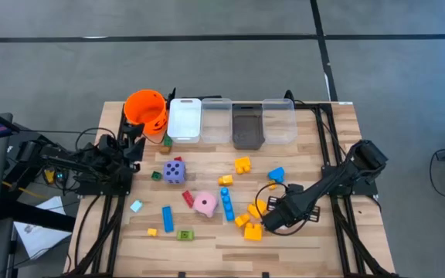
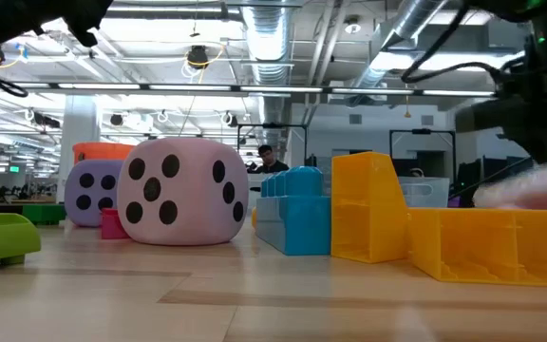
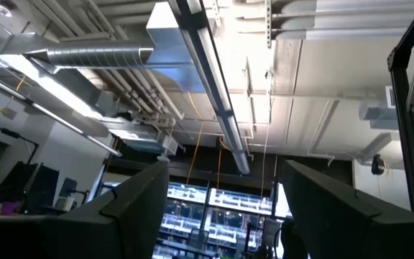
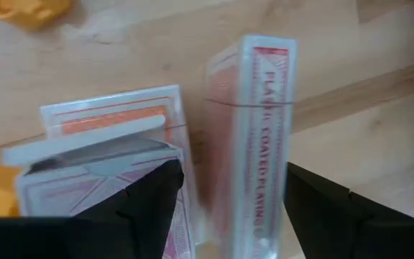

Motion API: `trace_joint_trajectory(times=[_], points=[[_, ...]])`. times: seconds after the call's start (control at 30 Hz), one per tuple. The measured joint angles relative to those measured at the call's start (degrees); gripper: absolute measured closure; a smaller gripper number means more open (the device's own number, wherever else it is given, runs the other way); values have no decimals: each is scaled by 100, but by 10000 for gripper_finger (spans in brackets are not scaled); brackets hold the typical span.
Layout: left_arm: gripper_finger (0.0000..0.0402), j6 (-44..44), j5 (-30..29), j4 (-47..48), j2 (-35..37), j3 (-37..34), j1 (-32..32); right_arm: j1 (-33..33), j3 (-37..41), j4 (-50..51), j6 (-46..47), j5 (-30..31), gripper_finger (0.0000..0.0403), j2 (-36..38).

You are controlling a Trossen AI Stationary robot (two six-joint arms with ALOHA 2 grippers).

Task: Pick & Place Toys
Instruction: Put the red deck of cards into the right transparent bin

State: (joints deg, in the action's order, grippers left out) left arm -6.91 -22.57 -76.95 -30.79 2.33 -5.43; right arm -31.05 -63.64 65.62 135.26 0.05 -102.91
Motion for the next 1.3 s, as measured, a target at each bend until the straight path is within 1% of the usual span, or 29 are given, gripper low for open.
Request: trace_joint_trajectory(times=[0.13,0.23,0.33,0.43,0.47,0.53,0.67,0.8,0.87,0.97,1.1,1.17,1.23,1.3], points=[[137,-14,0,-61,0,0,0,-6,45,-94,-4,-23,169,-25],[137,-18,2,-70,0,0,0,-4,39,-144,-4,1,195,-33],[137,-21,3,-66,0,0,0,-4,48,-242,-7,22,250,-39],[137,-23,4,-45,-2,0,0,2,46,-278,-52,30,327,-48],[137,-21,4,-29,-2,0,0,-2,44,-258,-81,85,344,-47],[137,-21,4,24,-2,0,0,-8,46,-253,-126,231,340,-49],[137,-18,7,174,-2,0,0,39,44,-205,-261,260,340,-49],[137,-18,9,250,-2,0,0,125,-174,348,-495,357,340,-75],[137,-18,9,266,-4,0,0,168,-407,743,-647,645,340,-68],[137,-15,10,380,-1,0,0,224,-867,1409,-728,1298,340,-68],[137,42,27,666,-4,0,0,272,-1600,1968,-1117,2481,340,-64],[137,149,39,776,-4,0,-1,295,-1947,2192,-1352,3164,340,-63],[137,317,42,847,-3,0,-4,343,-2204,2432,-1561,3773,340,-53],[137,520,42,985,-2,0,-4,445,-2319,2427,-1863,4362,340,-44]])
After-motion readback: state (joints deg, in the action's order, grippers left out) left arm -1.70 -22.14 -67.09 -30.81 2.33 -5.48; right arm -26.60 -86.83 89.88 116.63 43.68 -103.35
